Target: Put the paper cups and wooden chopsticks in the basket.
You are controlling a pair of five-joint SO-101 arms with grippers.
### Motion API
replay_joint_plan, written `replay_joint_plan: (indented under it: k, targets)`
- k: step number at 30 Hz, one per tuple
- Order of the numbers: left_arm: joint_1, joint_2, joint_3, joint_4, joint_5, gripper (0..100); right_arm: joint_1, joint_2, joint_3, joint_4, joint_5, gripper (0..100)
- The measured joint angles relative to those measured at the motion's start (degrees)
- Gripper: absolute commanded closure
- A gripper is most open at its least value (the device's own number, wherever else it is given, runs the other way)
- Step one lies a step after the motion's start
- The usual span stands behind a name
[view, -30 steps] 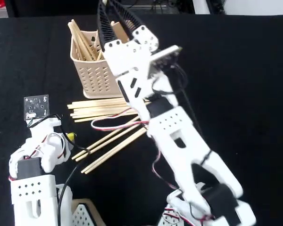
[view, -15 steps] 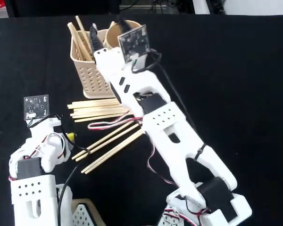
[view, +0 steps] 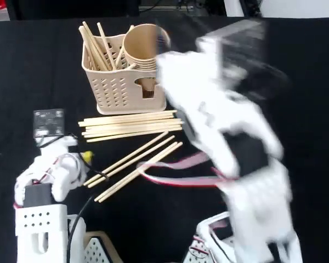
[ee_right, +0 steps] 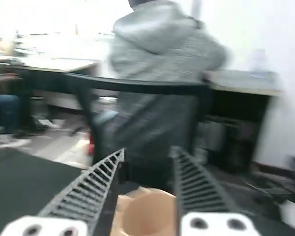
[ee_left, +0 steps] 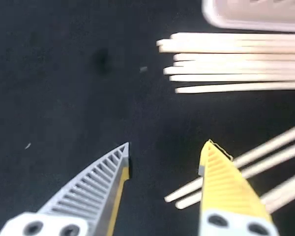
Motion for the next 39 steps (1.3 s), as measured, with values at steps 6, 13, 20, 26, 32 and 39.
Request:
replay_joint_plan:
  k: [6,13,20,26,32,39]
  targets:
    - [18.99,0.09,-4.4,0.0,-2.2,76,24.0,-10.37,1.49,14.68,0.0,97.7]
    - [38.33,3.43,-11.52,-0.88,-2.29,76,47.56,-9.58,18.64,18.73,4.57,97.6]
    - [40.97,26.29,-18.37,-10.37,-2.29,77,52.22,-5.71,41.85,5.71,15.38,97.6]
    - [42.37,50.29,-27.08,-17.93,-2.29,76,52.57,-1.67,54.24,-4.48,14.95,97.6]
    - [42.37,68.66,-36.4,-23.56,-2.29,77,52.57,4.48,55.12,-6.42,15.12,97.6]
    - [42.46,83.43,-47.21,-24.79,-6.51,77,52.57,9.32,55.47,-7.65,18.64,97.5]
